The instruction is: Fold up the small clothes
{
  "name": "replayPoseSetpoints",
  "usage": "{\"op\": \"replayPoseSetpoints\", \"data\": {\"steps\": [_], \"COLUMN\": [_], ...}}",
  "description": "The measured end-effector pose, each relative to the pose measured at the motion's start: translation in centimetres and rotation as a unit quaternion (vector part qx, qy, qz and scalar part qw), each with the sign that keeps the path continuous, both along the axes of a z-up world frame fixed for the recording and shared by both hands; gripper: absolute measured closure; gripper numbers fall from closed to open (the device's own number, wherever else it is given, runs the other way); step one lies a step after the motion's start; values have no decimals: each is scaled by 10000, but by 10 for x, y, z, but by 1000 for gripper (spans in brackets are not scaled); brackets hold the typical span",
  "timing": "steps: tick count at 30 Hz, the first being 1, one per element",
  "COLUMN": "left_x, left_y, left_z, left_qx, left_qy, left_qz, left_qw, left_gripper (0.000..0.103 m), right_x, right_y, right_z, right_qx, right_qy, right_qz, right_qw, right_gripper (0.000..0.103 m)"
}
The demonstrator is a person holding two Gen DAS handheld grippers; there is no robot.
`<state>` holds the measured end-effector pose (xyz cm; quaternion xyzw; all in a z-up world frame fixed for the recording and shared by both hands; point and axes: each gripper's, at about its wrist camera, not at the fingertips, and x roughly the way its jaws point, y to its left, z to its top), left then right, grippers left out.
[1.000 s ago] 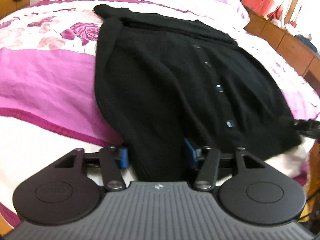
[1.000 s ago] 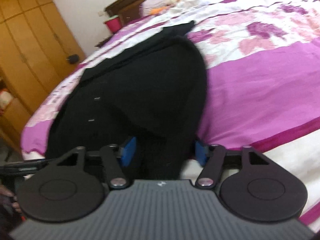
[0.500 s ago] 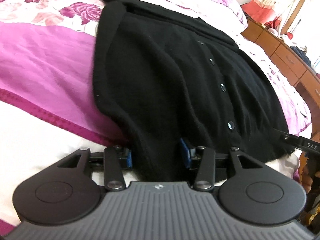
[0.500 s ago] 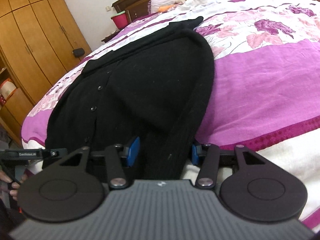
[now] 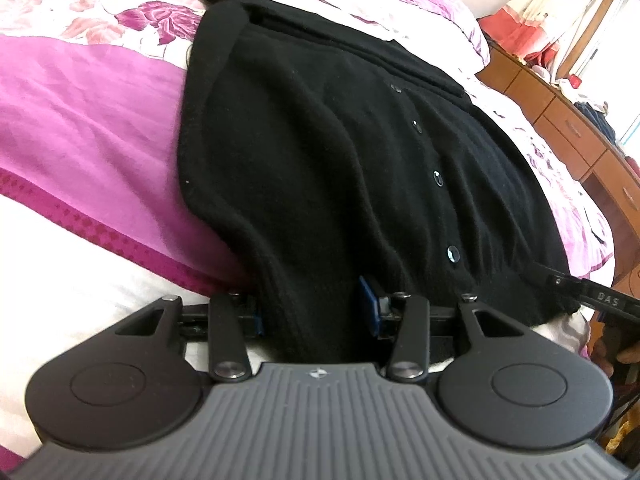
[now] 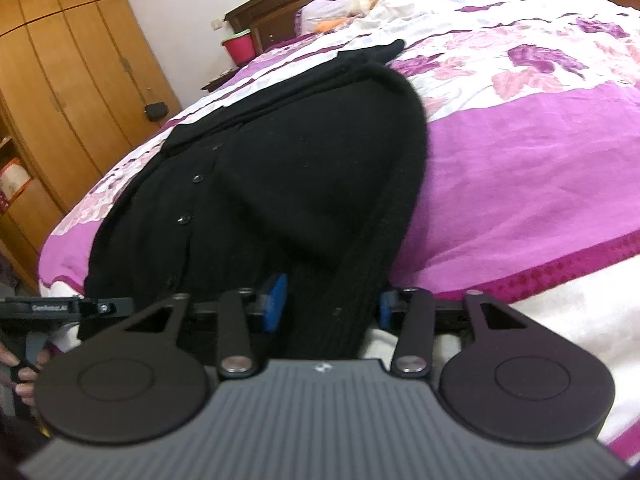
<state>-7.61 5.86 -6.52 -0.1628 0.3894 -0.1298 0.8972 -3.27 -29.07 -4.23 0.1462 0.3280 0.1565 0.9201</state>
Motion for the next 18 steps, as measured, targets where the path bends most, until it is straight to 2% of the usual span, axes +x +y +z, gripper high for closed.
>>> {"op": "replayPoseSetpoints", "data": {"steps": [1, 3, 4, 6, 10, 15, 18], "left_x": [-2, -5, -6, -11, -22, -38, -41], "left_y": [1, 6, 9, 12, 20, 31, 36], "left_z": [1, 3, 4, 11, 29, 56, 67], "left_qx": [-4, -185, -288, -382, -645, -1058, -1227], "left_qy": [-9, 41, 30, -69, -379, -847, -1027], "left_qz": [47, 77, 92, 82, 105, 207, 288], "left_qw": [10000, 9998, 9995, 9992, 9971, 9906, 9867], "left_gripper": [78, 92, 95, 95, 96, 96, 96], "right_x": [-1, -3, -5, -9, -14, -19, -19], "right_y": [-3, -11, -13, -16, -24, -32, -34], "right_z": [0, 3, 6, 13, 25, 45, 53], "right_qx": [56, 365, 437, 605, 1262, 1937, 2150], "right_qy": [20, 42, 14, -77, -191, -481, -555], "right_qz": [-65, -108, -115, -117, -116, -116, -137], "right_qw": [10000, 9993, 9990, 9981, 9918, 9798, 9749], "right_gripper": [88, 93, 94, 95, 95, 95, 95]}}
